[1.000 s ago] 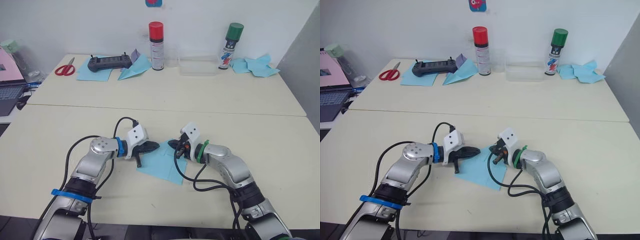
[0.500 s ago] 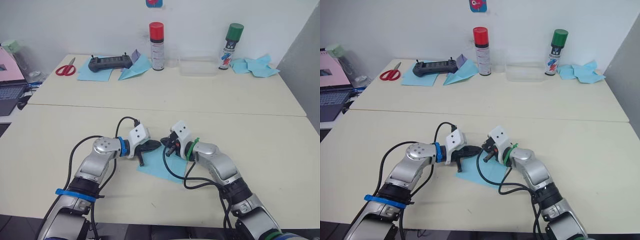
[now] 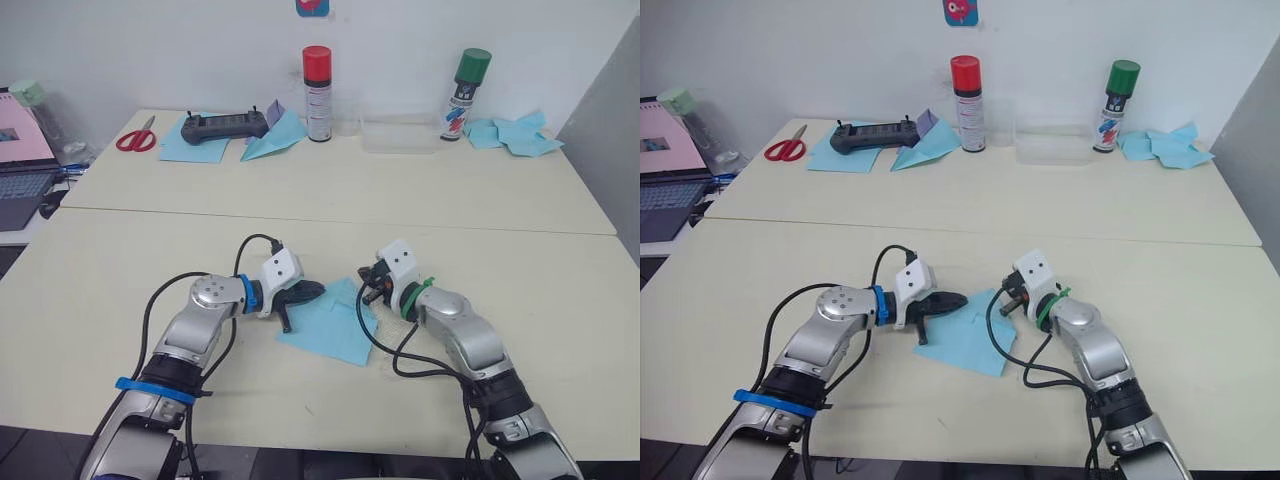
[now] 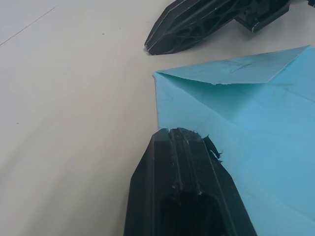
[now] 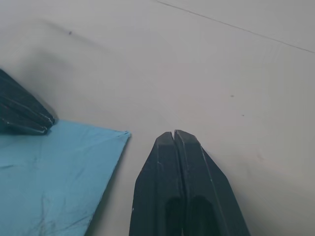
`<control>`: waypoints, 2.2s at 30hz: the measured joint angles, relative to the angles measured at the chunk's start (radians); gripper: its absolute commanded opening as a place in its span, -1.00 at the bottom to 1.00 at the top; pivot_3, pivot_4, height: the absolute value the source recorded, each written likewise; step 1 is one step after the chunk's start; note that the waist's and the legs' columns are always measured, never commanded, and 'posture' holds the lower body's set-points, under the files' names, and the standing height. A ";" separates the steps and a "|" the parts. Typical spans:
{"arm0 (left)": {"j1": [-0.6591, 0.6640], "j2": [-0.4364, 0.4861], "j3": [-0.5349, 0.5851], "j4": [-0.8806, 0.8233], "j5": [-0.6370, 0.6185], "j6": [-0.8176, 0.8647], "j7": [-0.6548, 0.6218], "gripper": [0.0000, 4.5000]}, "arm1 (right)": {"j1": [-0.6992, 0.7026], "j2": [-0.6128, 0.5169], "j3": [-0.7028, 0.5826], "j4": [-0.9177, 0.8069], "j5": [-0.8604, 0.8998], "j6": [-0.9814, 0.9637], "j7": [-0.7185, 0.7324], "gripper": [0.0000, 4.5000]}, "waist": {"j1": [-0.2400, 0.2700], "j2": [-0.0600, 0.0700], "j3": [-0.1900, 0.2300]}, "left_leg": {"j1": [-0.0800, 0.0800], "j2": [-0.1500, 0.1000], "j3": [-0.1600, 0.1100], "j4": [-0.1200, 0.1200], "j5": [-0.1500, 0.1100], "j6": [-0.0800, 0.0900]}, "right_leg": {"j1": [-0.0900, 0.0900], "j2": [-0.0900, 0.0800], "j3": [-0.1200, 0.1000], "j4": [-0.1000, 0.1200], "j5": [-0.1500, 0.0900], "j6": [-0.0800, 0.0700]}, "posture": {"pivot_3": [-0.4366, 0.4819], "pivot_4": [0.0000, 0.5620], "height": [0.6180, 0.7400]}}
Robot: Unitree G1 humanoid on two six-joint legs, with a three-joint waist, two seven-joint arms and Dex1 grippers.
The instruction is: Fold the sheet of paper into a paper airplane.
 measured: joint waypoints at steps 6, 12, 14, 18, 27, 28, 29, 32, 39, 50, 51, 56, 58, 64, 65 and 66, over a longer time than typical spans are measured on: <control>-0.010 -0.011 -0.003 0.009 0.003 0.000 -0.004 -0.99 | 0.006 0.049 -0.006 -0.037 0.060 0.000 0.037 -1.00 | -0.001 0.000 0.000 | 0.000 0.000 0.000 0.000 0.000 0.000 | 0.000 0.000 0.000 0.000 0.000 0.000 | -0.05 -0.47 1.00; -0.014 -0.012 -0.004 0.015 0.004 -0.004 -0.005 -0.99 | 0.005 0.046 0.043 -0.027 0.047 0.006 0.047 -1.00 | -0.001 0.000 0.000 | 0.000 0.000 0.000 0.000 0.000 0.000 | 0.000 0.000 0.000 -0.001 0.000 0.000 | -0.05 -0.47 1.00; -0.014 -0.012 -0.004 0.014 0.004 -0.004 -0.005 -0.99 | -0.001 0.024 0.064 -0.013 0.024 0.020 0.048 -1.00 | -0.001 0.000 0.000 | 0.000 0.000 0.000 0.000 0.000 0.000 | 0.000 0.000 0.000 -0.001 0.000 0.000 | -0.05 -0.47 1.00; -0.010 -0.012 -0.003 0.008 0.005 0.003 0.001 -0.99 | -0.013 0.011 0.072 -0.008 -0.004 0.025 0.024 -1.00 | -0.001 0.000 0.000 | 0.000 0.000 0.000 0.000 0.000 0.000 | 0.000 0.000 0.000 -0.001 0.000 0.000 | -0.05 -0.47 1.00; 0.002 -0.011 -0.001 -0.014 0.005 0.016 0.003 -0.99 | -0.004 0.020 0.018 0.008 -0.008 -0.008 -0.017 -1.00 | -0.001 0.000 0.000 | 0.000 0.000 0.000 -0.001 0.000 0.000 | 0.000 0.000 0.000 -0.002 0.000 0.000 | -0.05 -0.47 1.00; 0.002 -0.011 -0.001 -0.014 0.005 0.016 0.002 -0.99 | 0.000 0.028 0.015 0.008 -0.004 -0.011 -0.016 -1.00 | -0.001 0.000 0.000 | 0.000 0.000 0.000 -0.001 0.000 0.000 | 0.000 0.000 0.000 -0.002 0.000 0.000 | -0.05 -0.47 1.00; 0.002 -0.011 0.000 -0.014 0.005 0.016 0.002 -0.99 | 0.004 0.038 0.011 0.007 0.005 -0.014 -0.013 -1.00 | -0.001 0.000 0.000 | 0.000 0.000 0.000 -0.001 0.000 0.000 | 0.000 0.000 0.000 -0.002 0.000 0.000 | -0.05 -0.47 1.00; -0.001 -0.011 -0.001 -0.011 0.005 0.016 0.001 -0.99 | 0.011 0.066 0.003 0.005 0.027 -0.022 -0.006 -1.00 | -0.002 0.001 0.000 | 0.000 0.000 0.000 -0.001 0.000 0.000 | 0.000 0.000 0.000 -0.002 0.000 0.000 | -0.05 -0.47 1.00; -0.010 -0.011 -0.002 -0.003 0.007 0.015 0.001 -0.99 | 0.011 0.064 0.072 -0.012 0.012 -0.021 0.025 -1.00 | -0.002 0.001 0.000 | 0.000 0.000 0.000 -0.001 0.000 0.000 | 0.000 0.000 0.000 -0.002 0.000 0.000 | -0.05 -0.47 1.00; 0.009 0.018 0.027 -0.051 -0.031 0.130 0.001 -0.99 | -0.014 0.040 0.120 0.005 -0.026 -0.003 0.037 -1.00 | -0.008 0.001 0.000 | 0.000 0.001 0.000 -0.001 0.000 0.000 | 0.000 0.001 0.000 -0.002 0.000 0.000 | -0.05 -0.47 1.00; 0.023 0.038 0.041 -0.067 -0.038 0.143 0.000 -0.99 | -0.014 0.040 0.121 0.005 -0.026 -0.004 0.041 -1.00 | -0.012 0.001 0.000 | 0.001 0.001 0.000 -0.002 0.000 0.000 | 0.000 0.001 0.000 -0.002 0.000 0.000 | -0.05 -0.47 1.00; 0.095 0.111 0.101 -0.124 -0.075 0.172 -0.001 -0.99 | -0.014 0.042 0.121 0.008 -0.025 -0.006 0.049 -1.00 | -0.018 0.001 0.000 | 0.001 0.002 0.000 -0.002 0.000 0.000 | 0.000 0.001 0.000 -0.002 0.000 0.000 | -0.05 -0.47 1.00; 0.110 0.130 0.119 -0.139 -0.092 0.194 -0.004 -0.99 | -0.014 0.041 0.120 0.008 -0.025 -0.006 0.052 -1.00 | -0.022 0.001 0.000 | 0.001 0.002 0.000 -0.002 0.000 0.000 | 0.000 0.001 0.000 -0.002 -0.001 0.000 | -0.05 -0.47 1.00; 0.089 0.106 0.138 -0.145 -0.150 0.240 0.003 -0.99 | -0.016 0.026 0.118 0.010 -0.022 -0.017 0.082 -1.00 | -0.022 0.001 0.001 | -0.001 0.001 0.000 -0.002 0.000 0.000 | 0.000 0.000 0.000 -0.005 0.000 0.000 | -0.05 -0.47 1.00; 0.076 0.095 0.138 -0.148 -0.158 0.240 0.003 -0.99 | -0.017 0.025 0.118 0.011 -0.022 -0.019 0.087 -1.00 | -0.021 0.001 0.001 | -0.001 0.001 0.000 -0.002 0.000 0.000 | 0.000 0.000 0.000 -0.005 0.000 0.000 | -0.05 -0.47 1.00; 0.068 0.089 0.138 -0.155 -0.160 0.239 0.002 -0.99 | -0.019 0.024 0.118 0.011 -0.022 -0.020 0.092 -1.00 | -0.022 0.001 0.001 | -0.001 0.001 0.000 -0.002 0.000 0.000 | 0.000 0.000 0.000 -0.005 0.000 0.000 | -0.05 -0.47 1.00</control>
